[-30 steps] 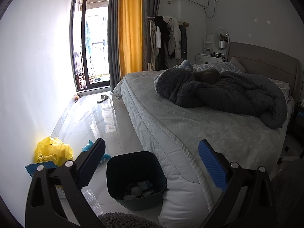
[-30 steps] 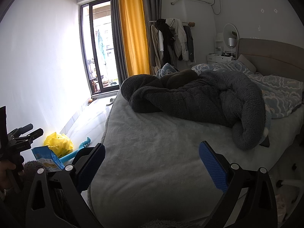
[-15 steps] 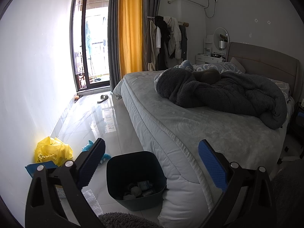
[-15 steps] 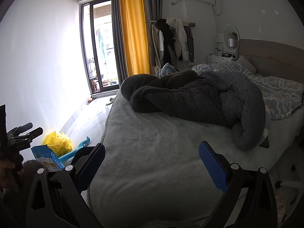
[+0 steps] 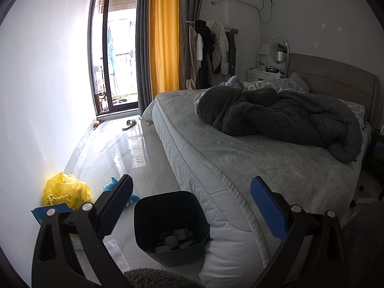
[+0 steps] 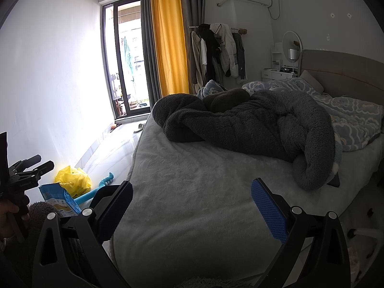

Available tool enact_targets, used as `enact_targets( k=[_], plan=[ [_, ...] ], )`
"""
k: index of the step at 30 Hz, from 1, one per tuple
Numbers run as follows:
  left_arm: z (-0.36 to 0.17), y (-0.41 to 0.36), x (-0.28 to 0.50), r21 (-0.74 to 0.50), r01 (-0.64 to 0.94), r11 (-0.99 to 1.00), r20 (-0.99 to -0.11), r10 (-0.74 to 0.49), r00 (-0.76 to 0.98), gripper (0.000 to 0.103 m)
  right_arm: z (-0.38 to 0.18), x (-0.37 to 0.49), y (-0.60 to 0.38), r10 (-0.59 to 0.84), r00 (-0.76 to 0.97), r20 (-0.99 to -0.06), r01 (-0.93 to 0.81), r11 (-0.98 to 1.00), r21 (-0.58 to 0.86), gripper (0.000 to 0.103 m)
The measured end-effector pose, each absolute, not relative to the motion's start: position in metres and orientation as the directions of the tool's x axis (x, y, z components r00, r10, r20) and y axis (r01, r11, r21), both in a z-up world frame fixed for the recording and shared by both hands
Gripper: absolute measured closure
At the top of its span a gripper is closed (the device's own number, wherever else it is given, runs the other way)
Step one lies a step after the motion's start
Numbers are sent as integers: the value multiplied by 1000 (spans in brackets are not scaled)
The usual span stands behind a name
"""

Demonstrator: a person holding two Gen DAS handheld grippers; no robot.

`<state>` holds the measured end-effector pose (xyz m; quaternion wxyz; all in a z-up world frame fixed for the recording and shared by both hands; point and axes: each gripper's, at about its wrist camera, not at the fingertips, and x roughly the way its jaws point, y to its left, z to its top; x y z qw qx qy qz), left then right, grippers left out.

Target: Collect trash

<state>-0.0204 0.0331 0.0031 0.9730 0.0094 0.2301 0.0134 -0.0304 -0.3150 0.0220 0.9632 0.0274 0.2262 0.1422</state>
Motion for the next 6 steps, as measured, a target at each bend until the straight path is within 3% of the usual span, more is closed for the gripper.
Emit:
enact_targets(
  k=[6],
  plan=[
    [3,34,-20,25,-22,999,-447,31,894,3,22,-30,-315,286,857,-428,-262,958,116,3]
  ],
)
